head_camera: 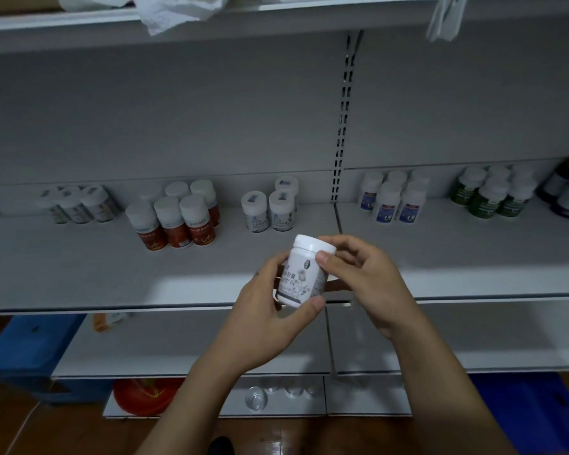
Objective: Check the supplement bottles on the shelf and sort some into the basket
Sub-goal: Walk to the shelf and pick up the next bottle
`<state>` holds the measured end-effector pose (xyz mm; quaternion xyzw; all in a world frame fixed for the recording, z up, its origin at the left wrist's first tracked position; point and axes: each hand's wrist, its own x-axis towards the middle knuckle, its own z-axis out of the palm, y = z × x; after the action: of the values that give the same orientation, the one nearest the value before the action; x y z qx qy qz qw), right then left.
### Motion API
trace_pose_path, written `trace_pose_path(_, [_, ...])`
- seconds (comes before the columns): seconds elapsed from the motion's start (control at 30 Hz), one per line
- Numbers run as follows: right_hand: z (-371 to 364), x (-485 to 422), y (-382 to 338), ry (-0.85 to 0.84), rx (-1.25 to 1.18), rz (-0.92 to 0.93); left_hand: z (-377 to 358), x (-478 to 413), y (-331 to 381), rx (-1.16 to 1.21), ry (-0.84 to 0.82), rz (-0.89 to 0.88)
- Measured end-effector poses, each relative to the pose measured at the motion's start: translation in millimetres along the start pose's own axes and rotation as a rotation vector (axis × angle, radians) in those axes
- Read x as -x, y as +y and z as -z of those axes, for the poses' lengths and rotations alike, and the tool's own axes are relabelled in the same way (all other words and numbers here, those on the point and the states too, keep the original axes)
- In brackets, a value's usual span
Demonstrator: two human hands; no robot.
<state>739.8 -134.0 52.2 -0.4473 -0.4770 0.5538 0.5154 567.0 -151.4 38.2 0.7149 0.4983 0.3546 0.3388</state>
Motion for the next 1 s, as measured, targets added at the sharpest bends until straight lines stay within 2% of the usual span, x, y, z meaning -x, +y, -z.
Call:
trace_pose_path(0.2, [4.5, 1.6, 3.5, 0.005, -0.039, -0.024, -2.5, 0.5, 1.5, 0.014, -0.012, 0.023])
trace_pose_path(0.4, [2.9, 0.6, 9.4, -0.134, 0.028, 0.072, 4.4, -1.7, -9.3, -0.064, 0.039, 0.093])
trace_pose_path(0.63, [-30.8, -15.8, 15.6, -0.031, 0.290, -0.042, 11.6, -8.1, -38.1, -0.307, 0.251, 0.157])
trace_pose_path(0.8, [-58.4, -38.0, 5.8, 0.093, 0.618, 0.005, 17.5, -25.7, -46.6, -0.368, 0.283, 0.198])
trace_pose_path(1.0, [-63.5, -94.8, -23.0, 0.112, 0.794, 0.086, 40.8, -56.0, -64.6, -0.401, 0.239, 0.149])
